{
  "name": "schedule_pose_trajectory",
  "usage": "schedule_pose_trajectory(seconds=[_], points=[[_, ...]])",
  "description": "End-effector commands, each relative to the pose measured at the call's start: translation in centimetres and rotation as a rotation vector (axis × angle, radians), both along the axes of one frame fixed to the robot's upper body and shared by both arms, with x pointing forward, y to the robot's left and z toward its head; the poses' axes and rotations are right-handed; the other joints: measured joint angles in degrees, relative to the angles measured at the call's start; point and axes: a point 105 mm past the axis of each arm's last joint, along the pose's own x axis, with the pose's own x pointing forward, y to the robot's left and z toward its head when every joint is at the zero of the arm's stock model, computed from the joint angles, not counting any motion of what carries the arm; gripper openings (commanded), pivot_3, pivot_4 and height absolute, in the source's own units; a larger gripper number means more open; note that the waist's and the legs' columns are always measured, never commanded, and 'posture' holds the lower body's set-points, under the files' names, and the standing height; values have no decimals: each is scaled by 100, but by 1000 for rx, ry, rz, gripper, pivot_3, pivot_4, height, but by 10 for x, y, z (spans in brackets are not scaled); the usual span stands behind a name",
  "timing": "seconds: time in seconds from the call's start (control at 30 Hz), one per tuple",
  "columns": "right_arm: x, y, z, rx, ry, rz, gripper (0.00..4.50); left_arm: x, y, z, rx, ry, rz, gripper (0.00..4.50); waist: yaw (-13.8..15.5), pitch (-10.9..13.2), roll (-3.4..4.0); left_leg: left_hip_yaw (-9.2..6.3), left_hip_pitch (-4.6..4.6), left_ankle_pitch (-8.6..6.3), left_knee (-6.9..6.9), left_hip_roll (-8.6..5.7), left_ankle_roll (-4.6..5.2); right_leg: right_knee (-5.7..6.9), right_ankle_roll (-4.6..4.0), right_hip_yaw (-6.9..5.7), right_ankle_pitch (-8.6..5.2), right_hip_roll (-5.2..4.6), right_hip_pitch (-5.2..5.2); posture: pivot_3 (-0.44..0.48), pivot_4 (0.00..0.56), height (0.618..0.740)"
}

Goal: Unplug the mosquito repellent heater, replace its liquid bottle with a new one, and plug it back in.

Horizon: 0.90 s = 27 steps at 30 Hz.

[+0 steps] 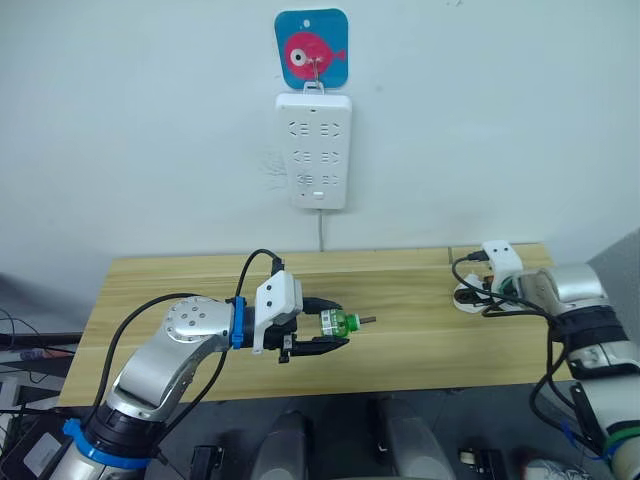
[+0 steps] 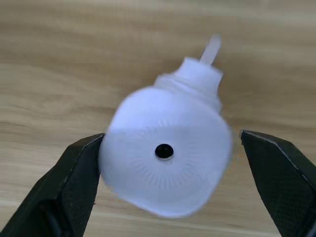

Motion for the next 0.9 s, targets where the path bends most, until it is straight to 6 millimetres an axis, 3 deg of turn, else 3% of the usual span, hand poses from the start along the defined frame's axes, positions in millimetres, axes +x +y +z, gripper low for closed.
schedule_pose_trajectory(seconds=[0.03,0.1,0.2,0.33,0.5,0.83,0.9], points=[[-24,20,62,77,-185,115,4500,10,4,8,-96,-38,95,2291,-5,0,1,-9,-10,0,1,1,0,-2,0,-2,0,-1,-5,-126,239,730],[-52,55,85,218,-282,262,4500,15,4,10,-154,-53,148,2291,-12,-1,-1,-29,-27,0,2,4,-1,-5,0,-14,0,-1,-11,-135,238,730],[-83,90,98,390,-387,367,4500,17,1,14,-210,-103,180,2291,-49,-1,-1,-35,-24,0,1,11,-1,-3,0,-16,0,6,-9,-164,236,730],[-108,134,110,659,-515,431,4500,18,-5,26,-296,-193,200,2291,-124,-1,-1,-24,-7,2,3,6,-5,6,1,-4,0,7,2,-189,228,730],[-108,169,110,917,-502,382,4500,18,-14,39,-346,-292,180,2291,-195,-6,-9,-7,16,9,7,2,-15,7,1,-1,1,7,17,-198,211,730],[-95,202,123,1062,-482,426,4500,22,-20,48,-370,-354,184,2291,-272,-9,-8,-4,21,9,1,2,-15,22,1,-3,1,9,10,-166,188,730],[-94,208,124,1080,-469,439,4136,21,-22,49,-372,-356,179,2291,-287,-10,-8,-5,21,9,1,2,-15,23,1,-3,1,10,10,-163,187,730]])
